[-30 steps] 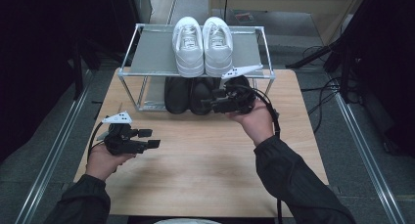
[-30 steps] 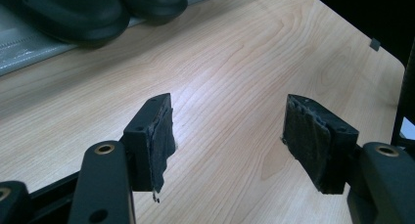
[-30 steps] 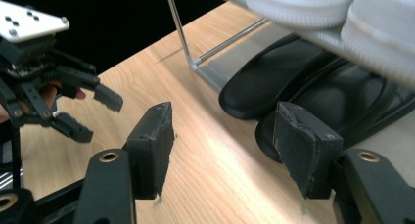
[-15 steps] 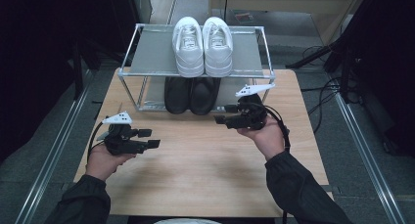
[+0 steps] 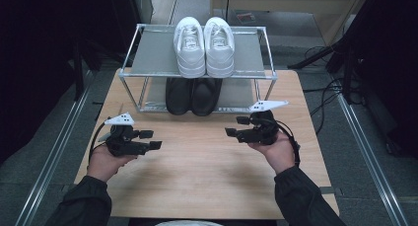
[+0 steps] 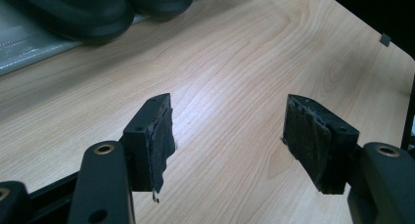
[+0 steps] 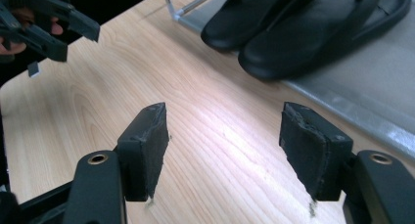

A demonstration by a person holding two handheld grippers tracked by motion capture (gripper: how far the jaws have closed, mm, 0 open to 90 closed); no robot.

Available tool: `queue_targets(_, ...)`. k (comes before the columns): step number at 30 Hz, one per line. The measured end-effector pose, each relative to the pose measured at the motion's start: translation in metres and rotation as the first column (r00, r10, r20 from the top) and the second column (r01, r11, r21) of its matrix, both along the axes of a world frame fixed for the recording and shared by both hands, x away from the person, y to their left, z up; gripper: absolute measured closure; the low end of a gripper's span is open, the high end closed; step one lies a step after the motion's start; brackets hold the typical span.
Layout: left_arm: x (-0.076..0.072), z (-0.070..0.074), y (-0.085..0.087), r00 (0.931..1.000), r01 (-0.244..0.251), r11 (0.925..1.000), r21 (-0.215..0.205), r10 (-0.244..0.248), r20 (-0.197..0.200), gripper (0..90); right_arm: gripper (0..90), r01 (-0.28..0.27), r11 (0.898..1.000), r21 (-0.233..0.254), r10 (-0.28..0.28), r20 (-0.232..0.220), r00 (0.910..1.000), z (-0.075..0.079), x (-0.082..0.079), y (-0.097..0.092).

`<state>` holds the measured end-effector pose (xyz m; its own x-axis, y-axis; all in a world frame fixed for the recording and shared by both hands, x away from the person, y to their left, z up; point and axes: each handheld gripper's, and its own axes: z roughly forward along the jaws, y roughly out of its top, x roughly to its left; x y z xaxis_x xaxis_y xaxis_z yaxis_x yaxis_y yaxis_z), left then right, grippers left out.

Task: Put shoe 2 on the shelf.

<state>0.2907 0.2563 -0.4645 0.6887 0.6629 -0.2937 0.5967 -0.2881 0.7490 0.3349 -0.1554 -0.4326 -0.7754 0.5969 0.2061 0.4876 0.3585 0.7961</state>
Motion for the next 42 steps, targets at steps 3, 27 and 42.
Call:
queue_targets(3, 0.0, 0.0, 0.0, 1.0, 0.0, 1.0, 0.001, 0.0, 0.002, 35.9, 36.3, 0.012, 1.0, -0.001, -0.012, -0.007, 0.9999, -0.005, -0.004, -0.005)
queue_targets(27, -0.004, -0.001, -0.018, 0.9975, 0.07, 0.9967, 0.04, -0.07, -0.007, 35.3, 29.1, 0.052, 0.997, -0.053, -0.053, -0.022, 0.9983, -0.032, -0.014, -0.015)
queue_targets(42, 0.003, -0.007, -0.021, 0.9964, 0.079, 0.9954, 0.055, -0.077, -0.036, 35.1, 25.1, 0.005, 0.997, -0.082, -0.008, -0.035, 0.9994, -0.038, -0.012, -0.008)
